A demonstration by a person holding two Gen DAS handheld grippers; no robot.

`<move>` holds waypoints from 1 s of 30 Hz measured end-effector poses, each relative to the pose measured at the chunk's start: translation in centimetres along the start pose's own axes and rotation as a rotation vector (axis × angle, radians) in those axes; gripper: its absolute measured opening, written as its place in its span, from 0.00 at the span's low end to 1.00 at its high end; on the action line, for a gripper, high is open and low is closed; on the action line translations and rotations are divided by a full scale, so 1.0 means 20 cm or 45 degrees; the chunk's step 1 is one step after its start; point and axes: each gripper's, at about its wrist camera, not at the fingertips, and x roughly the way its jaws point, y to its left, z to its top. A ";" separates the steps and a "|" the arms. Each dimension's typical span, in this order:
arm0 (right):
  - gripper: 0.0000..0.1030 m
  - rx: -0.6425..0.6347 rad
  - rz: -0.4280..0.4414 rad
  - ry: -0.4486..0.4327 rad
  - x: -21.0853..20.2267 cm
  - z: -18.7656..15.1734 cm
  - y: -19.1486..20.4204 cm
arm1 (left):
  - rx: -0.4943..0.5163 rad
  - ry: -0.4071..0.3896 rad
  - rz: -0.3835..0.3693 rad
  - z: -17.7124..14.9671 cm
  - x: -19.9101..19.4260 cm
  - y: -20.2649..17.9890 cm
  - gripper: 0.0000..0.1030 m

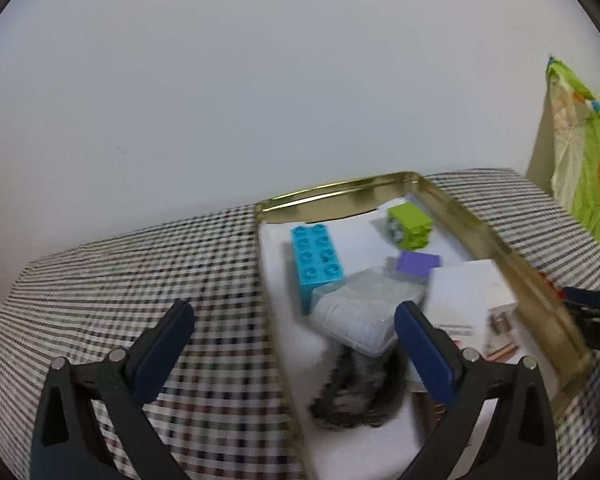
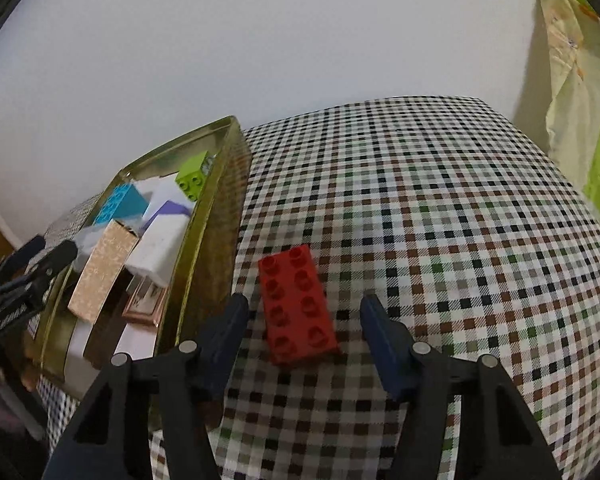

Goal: Organize rigid objects

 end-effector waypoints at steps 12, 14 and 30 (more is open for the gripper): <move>0.59 -0.091 0.040 0.037 -0.02 -0.01 -0.06 | -0.071 0.027 -0.027 0.00 0.03 0.05 0.98; 0.58 -0.116 0.018 0.038 -0.03 -0.01 -0.07 | -0.069 0.027 -0.028 0.00 0.02 0.05 0.98; 0.33 -0.181 -0.221 0.009 0.06 0.07 0.01 | -0.065 0.026 -0.015 0.01 0.04 0.05 0.98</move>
